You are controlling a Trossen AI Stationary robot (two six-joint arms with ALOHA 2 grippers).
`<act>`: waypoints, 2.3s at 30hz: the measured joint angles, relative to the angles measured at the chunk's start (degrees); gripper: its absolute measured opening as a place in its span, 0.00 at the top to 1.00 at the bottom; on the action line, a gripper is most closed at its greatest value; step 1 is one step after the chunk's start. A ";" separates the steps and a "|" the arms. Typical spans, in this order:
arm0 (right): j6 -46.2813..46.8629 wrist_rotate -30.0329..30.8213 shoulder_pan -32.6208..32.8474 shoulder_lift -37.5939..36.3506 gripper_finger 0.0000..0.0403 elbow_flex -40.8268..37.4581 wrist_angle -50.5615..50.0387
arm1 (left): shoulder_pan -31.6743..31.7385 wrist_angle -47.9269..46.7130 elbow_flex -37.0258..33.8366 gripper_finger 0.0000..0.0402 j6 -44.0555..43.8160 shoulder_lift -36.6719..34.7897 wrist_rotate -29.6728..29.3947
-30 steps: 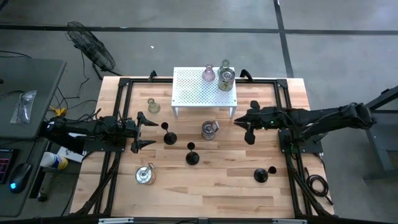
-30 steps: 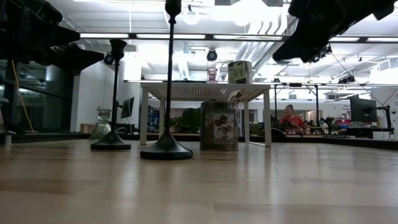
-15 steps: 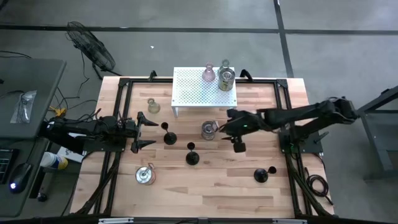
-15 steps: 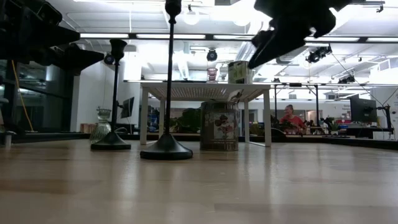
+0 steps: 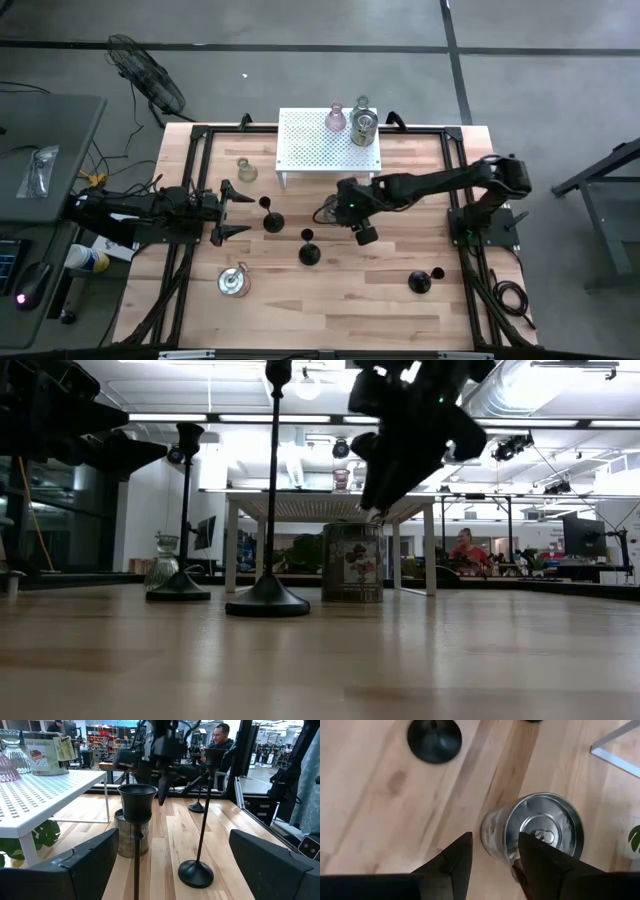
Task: Pick & Place candle stick holders
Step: Put the brown scented candle on the shelf aligned with the other scented candle
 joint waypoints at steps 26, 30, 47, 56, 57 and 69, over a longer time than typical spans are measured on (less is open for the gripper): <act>-13.32 4.12 -1.49 7.30 0.65 2.00 -5.73 | 0.01 0.00 -0.01 0.07 0.00 0.00 0.02; -15.01 4.43 -1.49 8.12 0.71 2.11 -5.74 | 0.01 0.00 -0.01 0.07 0.00 0.02 0.00; -17.43 6.53 -1.42 8.73 0.81 2.09 -6.50 | -0.01 0.00 0.00 0.07 0.00 0.00 0.00; -17.56 6.53 -1.42 8.73 0.94 2.13 -6.75 | -0.01 0.00 0.01 0.07 0.00 0.02 0.00; -17.54 6.48 -1.42 8.73 0.94 2.13 -6.77 | 0.01 0.00 -0.01 0.07 0.00 0.00 0.00; -15.66 6.46 -0.62 8.49 0.99 2.16 -6.77 | 0.01 0.00 0.01 0.07 0.02 0.02 -0.02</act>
